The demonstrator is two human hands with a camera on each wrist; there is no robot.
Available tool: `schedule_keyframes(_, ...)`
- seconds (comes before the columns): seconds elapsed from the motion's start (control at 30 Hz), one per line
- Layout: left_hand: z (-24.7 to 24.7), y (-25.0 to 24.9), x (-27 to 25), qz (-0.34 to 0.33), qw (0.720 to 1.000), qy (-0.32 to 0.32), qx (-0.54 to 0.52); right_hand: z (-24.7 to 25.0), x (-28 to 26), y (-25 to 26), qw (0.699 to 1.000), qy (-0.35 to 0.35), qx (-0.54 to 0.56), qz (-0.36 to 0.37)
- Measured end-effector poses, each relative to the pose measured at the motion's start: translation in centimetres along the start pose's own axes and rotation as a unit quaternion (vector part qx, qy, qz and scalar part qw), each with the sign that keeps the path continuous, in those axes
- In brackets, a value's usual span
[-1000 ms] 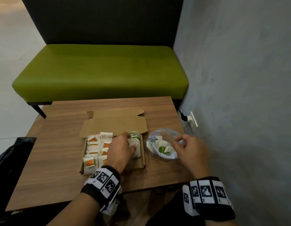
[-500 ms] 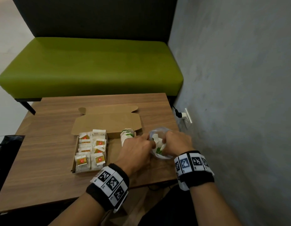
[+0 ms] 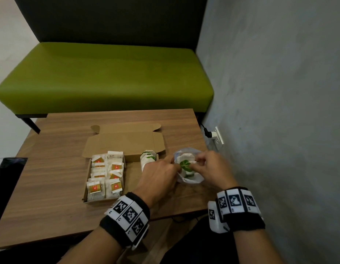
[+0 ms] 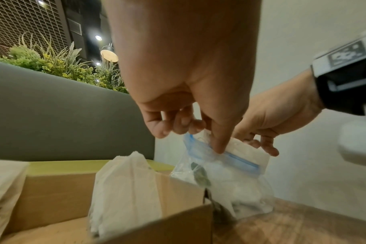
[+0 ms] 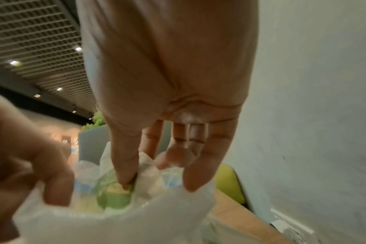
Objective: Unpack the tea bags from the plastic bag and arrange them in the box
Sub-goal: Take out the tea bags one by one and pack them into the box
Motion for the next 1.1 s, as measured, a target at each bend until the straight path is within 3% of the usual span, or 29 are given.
schedule_keyframes(0.1, -0.1, 0.1, 0.0, 0.003, 1.0, 0.001, -0.019, 1.4, -1.2, -0.7, 0.986, -0.034, 0.164, 0.009)
schedule_keyframes(0.23, 0.2, 1.3, -0.2, 0.044, 0.991, -0.035, -0.125, 2.6, -3.0, -1.1, 0.936, -0.037, 0.349, 0.014)
schedule_keyframes(0.3, 0.9, 2.1, -0.6, 0.069, 0.964, -0.086, -0.243, 2.6, -3.6, -0.7, 0.923, -0.009, 0.384, 0.027)
schedule_keyframes(0.37, 1.2, 2.5, -1.0, 0.079, 0.914, -0.109, -0.382, 2.2, -3.9, 0.0, 0.914, 0.027, 0.403, 0.045)
schedule_keyframes(0.47, 0.8, 1.5, -1.0, 0.05, 0.859, -0.048, -0.507, 1.0, -4.2, 1.4, 0.909, 0.081, 0.403, 0.067)
schedule_keyframes(0.57, 0.8, 1.0, -1.4, 0.038, 0.838, -0.031, -0.544, 0.3, -4.4, 2.3, 0.905, 0.083, 0.41, 0.073)
schedule_keyframes(0.73, 0.3, 2.7, -2.4, 0.096, 0.787, -0.089, -0.602, 0.0, -4.5, 2.4, 0.897, 0.013, 0.438, 0.046)
schedule_keyframes(0.83, 0.2, 3.9, -3.2, 0.136, 0.76, -0.135, -0.62, -0.2, -4.7, 2.2, 0.876, -0.012, 0.482, 0.016)
schedule_keyframes(0.93, 0.7, 5.8, -4.2, 0.173, 0.771, -0.19, -0.583, 0.2, -5.0, 1.9, 0.85, -0.041, 0.525, -0.006)
schedule_keyframes(1.03, 1.5, 6.4, -4.6, 0.15, 0.843, -0.209, -0.472, 0.4, -5.1, 2.3, 0.834, -0.048, 0.549, -0.008)
schedule_keyframes(1.1, 1.8, 6.3, -4.7, 0.134, 0.873, -0.205, -0.421, 0.3, -5.0, 3.1, 0.842, -0.028, 0.539, 0.009)
Point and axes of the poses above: each hand's wrist, its own x-axis towards the middle knuckle, its own z-axis out of the back of the hand, y = z × x, the point moved 8 cm from there along x, towards the middle knuckle, and after that the axes turned 4 degrees about y, right-handed, at the moved point
